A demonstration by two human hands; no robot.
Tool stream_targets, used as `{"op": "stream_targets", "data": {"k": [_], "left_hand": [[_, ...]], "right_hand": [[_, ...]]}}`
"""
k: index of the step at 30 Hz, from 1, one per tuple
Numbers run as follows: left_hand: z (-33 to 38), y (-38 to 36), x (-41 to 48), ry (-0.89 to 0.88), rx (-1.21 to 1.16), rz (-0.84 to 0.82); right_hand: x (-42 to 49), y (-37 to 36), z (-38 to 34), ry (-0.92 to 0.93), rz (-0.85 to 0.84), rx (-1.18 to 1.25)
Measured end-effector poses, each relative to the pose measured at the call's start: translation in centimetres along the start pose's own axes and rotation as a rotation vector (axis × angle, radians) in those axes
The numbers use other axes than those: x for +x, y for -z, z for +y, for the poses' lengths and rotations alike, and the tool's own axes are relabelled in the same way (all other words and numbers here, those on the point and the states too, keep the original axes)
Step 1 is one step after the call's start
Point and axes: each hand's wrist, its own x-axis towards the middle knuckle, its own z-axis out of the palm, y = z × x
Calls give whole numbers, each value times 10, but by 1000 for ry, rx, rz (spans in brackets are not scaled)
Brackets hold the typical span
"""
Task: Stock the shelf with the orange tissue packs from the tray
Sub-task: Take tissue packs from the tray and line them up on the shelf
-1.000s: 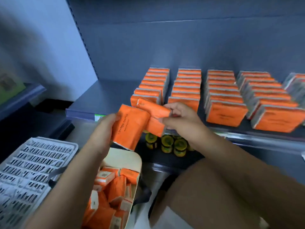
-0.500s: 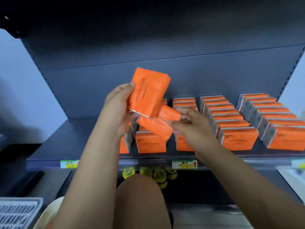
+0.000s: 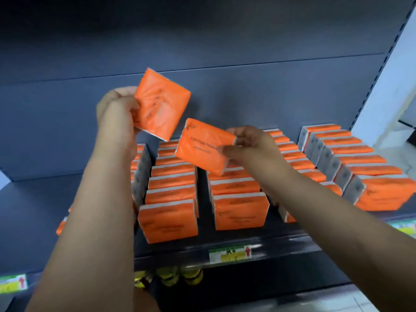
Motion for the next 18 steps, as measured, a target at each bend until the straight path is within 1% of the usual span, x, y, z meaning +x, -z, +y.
{"op": "stream_targets", "data": {"k": [3, 6, 10, 13, 15, 18], "left_hand": [[-9, 2, 22, -50, 125, 24], [-19, -5, 29, -139, 243, -27], [-29, 9, 42, -227, 348, -29], [-31, 32, 54, -247, 453, -18], [-33, 45, 59, -252, 472, 7], [-38, 47, 65, -259, 405, 81]], "right_hand": [[25, -6, -3, -5, -22, 46], [47, -15, -3, -15, -39, 95], [75, -23, 2, -31, -45, 28], [89, -25, 4, -5, -29, -45], [95, -24, 1, 30, -20, -111], [103, -28, -2, 82, -6, -174]]}}
